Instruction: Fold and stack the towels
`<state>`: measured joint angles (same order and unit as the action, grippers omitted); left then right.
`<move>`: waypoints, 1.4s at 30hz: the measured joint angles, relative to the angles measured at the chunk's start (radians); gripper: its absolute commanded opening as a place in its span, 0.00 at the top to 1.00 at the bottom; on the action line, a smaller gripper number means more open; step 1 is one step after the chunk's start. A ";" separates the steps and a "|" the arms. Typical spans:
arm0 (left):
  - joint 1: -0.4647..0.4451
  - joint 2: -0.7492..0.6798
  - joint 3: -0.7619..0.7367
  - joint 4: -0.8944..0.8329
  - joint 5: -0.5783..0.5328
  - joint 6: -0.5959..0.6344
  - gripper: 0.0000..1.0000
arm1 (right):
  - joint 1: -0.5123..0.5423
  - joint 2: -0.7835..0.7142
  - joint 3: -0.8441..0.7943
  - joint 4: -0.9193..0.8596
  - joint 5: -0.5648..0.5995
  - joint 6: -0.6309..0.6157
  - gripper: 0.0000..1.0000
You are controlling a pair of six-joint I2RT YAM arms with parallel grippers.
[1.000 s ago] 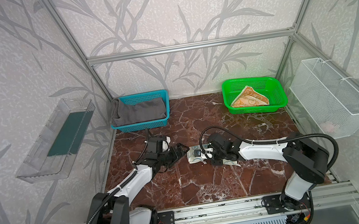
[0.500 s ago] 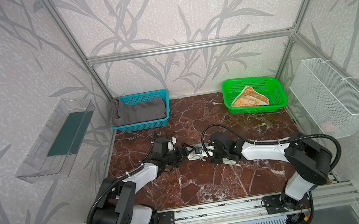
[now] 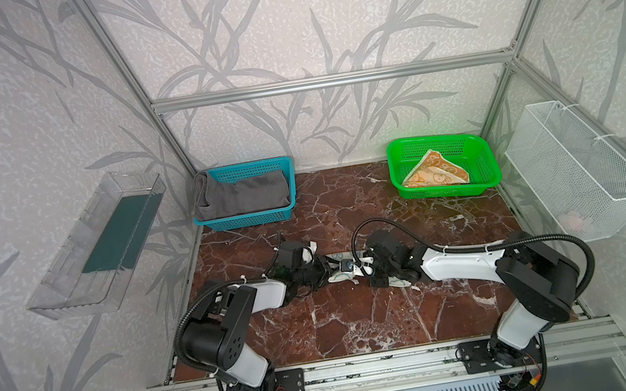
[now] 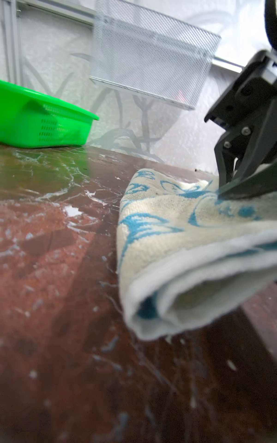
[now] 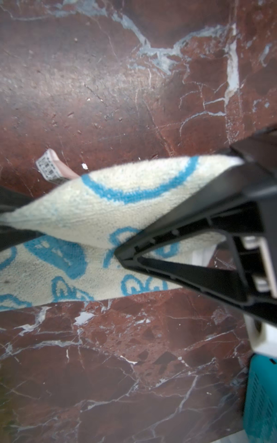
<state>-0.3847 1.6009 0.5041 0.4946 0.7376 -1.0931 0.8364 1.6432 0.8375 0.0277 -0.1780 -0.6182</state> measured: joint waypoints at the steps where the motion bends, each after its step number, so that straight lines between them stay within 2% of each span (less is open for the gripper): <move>1: 0.000 0.000 0.000 0.002 0.001 0.000 0.83 | 0.001 -0.005 0.000 -0.010 -0.008 0.000 0.64; 4: 0.000 0.000 0.010 -0.021 0.002 0.020 0.85 | 0.002 -0.037 0.000 -0.055 -0.052 0.012 0.56; 8: 0.000 0.000 0.038 -0.101 0.000 0.079 0.86 | -0.007 -0.101 -0.001 -0.109 -0.143 0.077 0.55; 10: 0.000 0.000 0.053 -0.146 -0.002 0.112 0.87 | -0.016 -0.135 -0.006 -0.105 -0.182 0.140 0.60; 12: 0.000 0.000 0.071 -0.196 -0.003 0.147 0.87 | -0.025 -0.153 -0.010 -0.082 -0.202 0.226 0.75; 15: 0.000 0.003 0.103 -0.267 -0.006 0.199 0.87 | -0.027 -0.142 -0.010 -0.043 -0.209 0.355 0.89; 19: 0.000 0.006 0.142 -0.345 -0.011 0.256 0.88 | -0.027 -0.087 -0.010 0.012 -0.188 0.505 1.00; 26: 0.000 0.022 0.180 -0.435 -0.016 0.312 0.90 | -0.016 0.023 -0.039 0.065 -0.128 0.697 1.00; 33: 0.000 0.023 0.201 -0.507 -0.039 0.343 0.90 | 0.003 0.022 -0.123 0.111 -0.115 0.782 1.00; 34: 0.000 0.023 0.217 -0.529 -0.042 0.358 0.90 | 0.003 0.011 -0.135 0.124 -0.110 0.785 0.96; 36: 0.000 0.023 0.271 -0.589 -0.053 0.399 0.90 | 0.005 -0.035 -0.165 0.146 -0.100 0.785 0.80; 40: -0.002 0.023 0.434 -0.733 -0.105 0.529 0.90 | 0.005 -0.171 -0.199 0.166 -0.066 0.755 0.63; 42: -0.002 0.026 0.525 -0.800 -0.140 0.601 0.90 | 0.005 -0.256 -0.212 0.198 -0.045 0.728 0.50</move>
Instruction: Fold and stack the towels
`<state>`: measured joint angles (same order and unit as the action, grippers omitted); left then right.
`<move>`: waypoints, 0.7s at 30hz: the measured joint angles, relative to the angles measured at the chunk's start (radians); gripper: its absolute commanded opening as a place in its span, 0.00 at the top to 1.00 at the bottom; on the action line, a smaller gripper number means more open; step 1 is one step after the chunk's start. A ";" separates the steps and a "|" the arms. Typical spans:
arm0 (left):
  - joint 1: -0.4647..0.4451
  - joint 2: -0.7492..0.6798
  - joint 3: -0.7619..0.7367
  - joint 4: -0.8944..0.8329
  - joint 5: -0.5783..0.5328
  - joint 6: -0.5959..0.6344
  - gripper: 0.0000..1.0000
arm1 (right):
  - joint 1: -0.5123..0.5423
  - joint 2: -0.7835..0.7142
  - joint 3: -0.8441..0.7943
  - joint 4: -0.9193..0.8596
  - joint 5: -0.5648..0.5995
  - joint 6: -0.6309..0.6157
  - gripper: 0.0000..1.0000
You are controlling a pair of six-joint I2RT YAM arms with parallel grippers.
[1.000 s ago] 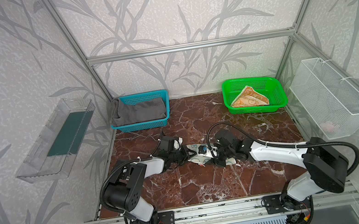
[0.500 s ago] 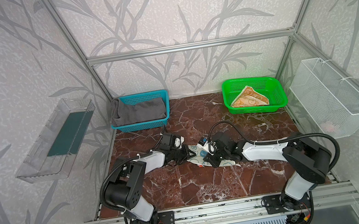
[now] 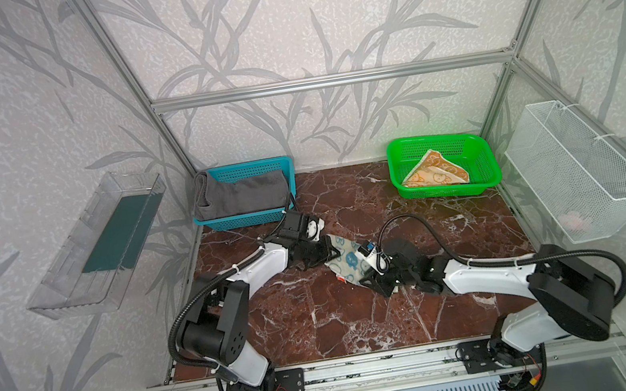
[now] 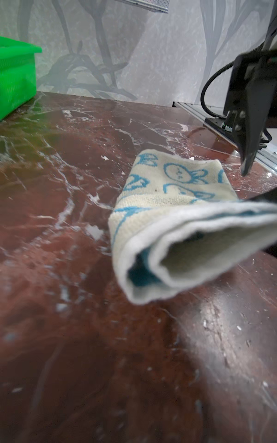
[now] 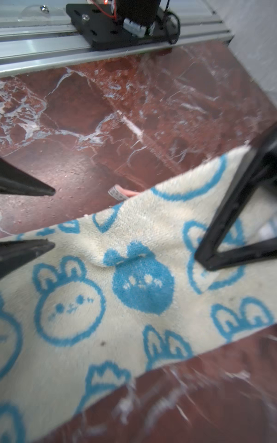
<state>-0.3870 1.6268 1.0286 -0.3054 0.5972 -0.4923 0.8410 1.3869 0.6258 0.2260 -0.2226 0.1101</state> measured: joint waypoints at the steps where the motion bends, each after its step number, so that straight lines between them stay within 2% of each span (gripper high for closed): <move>1: 0.000 0.004 0.039 -0.027 -0.015 0.032 0.90 | 0.000 -0.035 -0.006 0.014 0.007 -0.010 0.45; 6: 0.003 0.064 0.232 -0.153 -0.092 0.169 0.90 | 0.000 -0.203 -0.035 0.055 0.066 -0.073 0.17; 7: 0.003 0.086 0.281 -0.183 -0.114 0.192 0.90 | 0.000 -0.231 -0.037 0.056 0.084 -0.083 0.00; 13: 0.011 0.215 0.561 -0.309 -0.242 0.312 0.89 | 0.000 -0.309 -0.037 0.056 0.157 -0.135 0.01; 21: 0.060 0.377 0.922 -0.400 -0.385 0.459 0.88 | 0.000 -0.315 -0.043 0.028 0.173 -0.156 0.01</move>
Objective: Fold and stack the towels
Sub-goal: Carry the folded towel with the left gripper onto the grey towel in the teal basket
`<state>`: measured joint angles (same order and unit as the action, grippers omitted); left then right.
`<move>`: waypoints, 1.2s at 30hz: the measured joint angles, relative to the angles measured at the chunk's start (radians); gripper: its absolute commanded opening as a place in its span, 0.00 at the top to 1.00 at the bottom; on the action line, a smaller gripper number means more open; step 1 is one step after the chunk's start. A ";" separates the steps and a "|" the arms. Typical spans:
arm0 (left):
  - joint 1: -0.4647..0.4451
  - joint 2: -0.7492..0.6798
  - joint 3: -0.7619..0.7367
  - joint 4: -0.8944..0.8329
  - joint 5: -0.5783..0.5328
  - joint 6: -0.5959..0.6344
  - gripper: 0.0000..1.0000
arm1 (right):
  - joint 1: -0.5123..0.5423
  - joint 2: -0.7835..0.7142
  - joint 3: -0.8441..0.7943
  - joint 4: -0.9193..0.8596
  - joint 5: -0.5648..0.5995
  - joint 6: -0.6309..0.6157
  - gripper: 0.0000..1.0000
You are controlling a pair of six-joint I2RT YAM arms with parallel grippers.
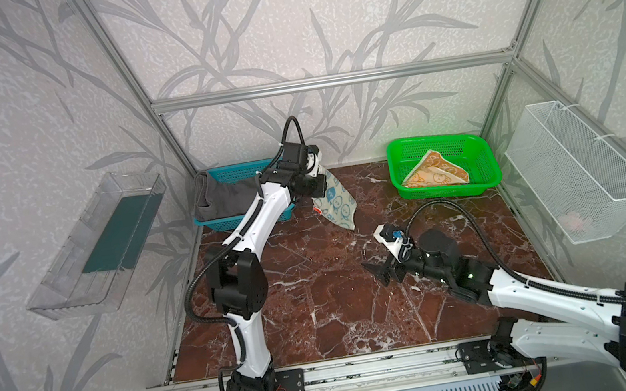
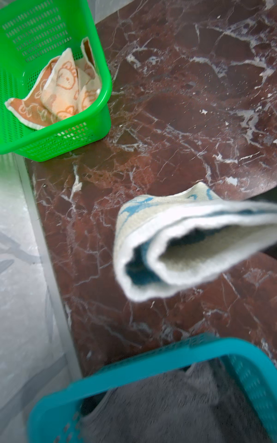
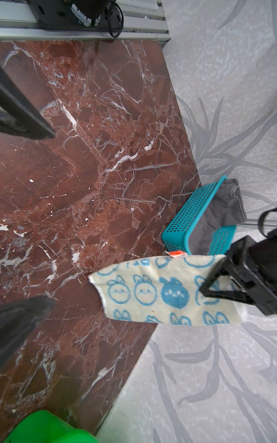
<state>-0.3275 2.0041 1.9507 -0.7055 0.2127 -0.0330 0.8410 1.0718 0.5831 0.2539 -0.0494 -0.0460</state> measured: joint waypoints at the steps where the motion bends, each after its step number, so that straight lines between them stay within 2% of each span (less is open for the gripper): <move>1: 0.008 0.018 0.034 -0.010 -0.020 0.012 0.88 | 0.000 0.000 -0.004 0.000 0.005 0.004 0.01; 5: 0.037 0.087 0.148 -0.062 -0.119 0.076 0.88 | 0.000 0.000 -0.032 0.003 0.028 0.026 0.01; 10: 0.091 0.102 0.169 -0.100 -0.196 0.138 0.86 | 0.000 0.003 -0.050 0.006 0.051 0.031 0.01; 24: 0.326 0.126 0.184 -0.057 -0.207 0.172 0.85 | 0.000 0.056 -0.048 0.009 0.039 0.026 0.01; 36: 0.430 0.256 0.184 0.011 -0.220 0.226 0.80 | 0.000 0.122 -0.032 0.009 0.025 0.018 0.01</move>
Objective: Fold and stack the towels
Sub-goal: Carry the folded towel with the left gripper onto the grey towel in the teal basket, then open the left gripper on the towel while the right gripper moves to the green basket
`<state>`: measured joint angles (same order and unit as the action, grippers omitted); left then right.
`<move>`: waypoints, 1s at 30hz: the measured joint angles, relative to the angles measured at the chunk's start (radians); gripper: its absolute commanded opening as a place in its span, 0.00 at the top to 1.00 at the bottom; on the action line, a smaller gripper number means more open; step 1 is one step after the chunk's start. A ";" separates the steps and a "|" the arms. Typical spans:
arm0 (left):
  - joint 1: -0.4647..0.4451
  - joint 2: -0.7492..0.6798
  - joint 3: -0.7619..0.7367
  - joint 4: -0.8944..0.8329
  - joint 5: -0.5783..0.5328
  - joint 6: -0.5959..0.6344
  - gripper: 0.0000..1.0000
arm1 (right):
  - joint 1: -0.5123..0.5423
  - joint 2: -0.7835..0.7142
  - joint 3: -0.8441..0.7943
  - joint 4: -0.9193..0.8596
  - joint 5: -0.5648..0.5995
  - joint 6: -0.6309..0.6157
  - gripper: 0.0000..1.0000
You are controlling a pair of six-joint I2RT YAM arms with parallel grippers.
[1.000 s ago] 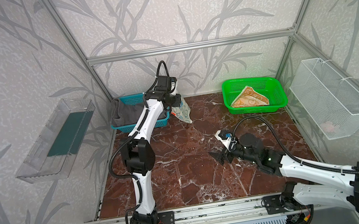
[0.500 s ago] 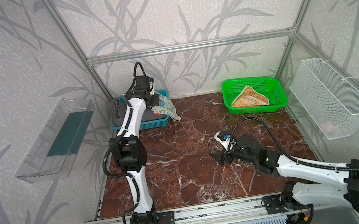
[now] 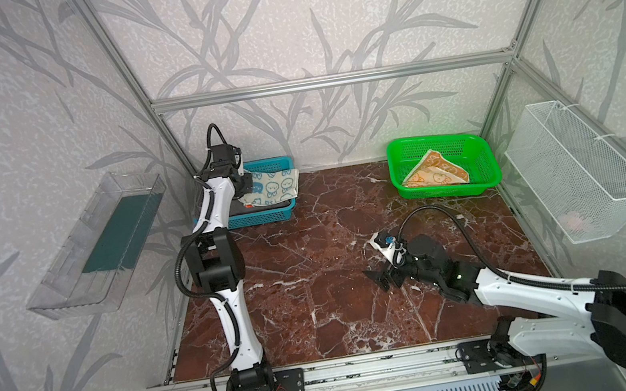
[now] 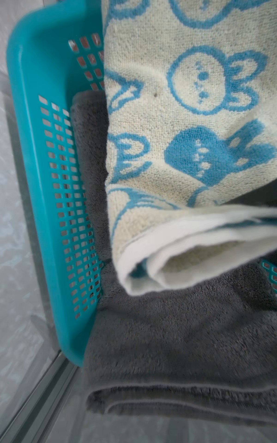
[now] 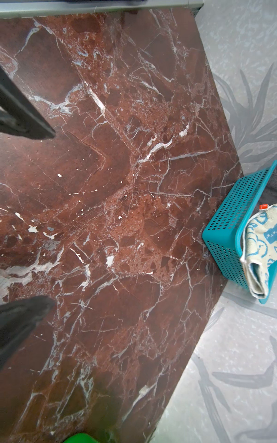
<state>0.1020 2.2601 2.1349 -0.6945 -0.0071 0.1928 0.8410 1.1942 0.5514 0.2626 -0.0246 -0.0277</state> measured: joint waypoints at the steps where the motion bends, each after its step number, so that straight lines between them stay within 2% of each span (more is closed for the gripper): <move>1: 0.006 0.012 0.000 0.005 0.000 0.003 0.80 | 0.000 0.008 0.007 -0.004 -0.002 -0.002 0.01; 11: 0.047 0.111 0.000 0.039 -0.030 0.027 0.78 | 0.000 0.016 0.059 -0.006 -0.002 -0.027 0.01; 30: 0.060 0.114 0.024 0.071 -0.098 0.090 0.76 | 0.000 0.046 0.064 -0.014 0.010 -0.022 0.01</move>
<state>0.1619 2.3741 2.1586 -0.6231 -0.1051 0.2832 0.8406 1.2404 0.6151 0.2481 -0.0143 -0.0498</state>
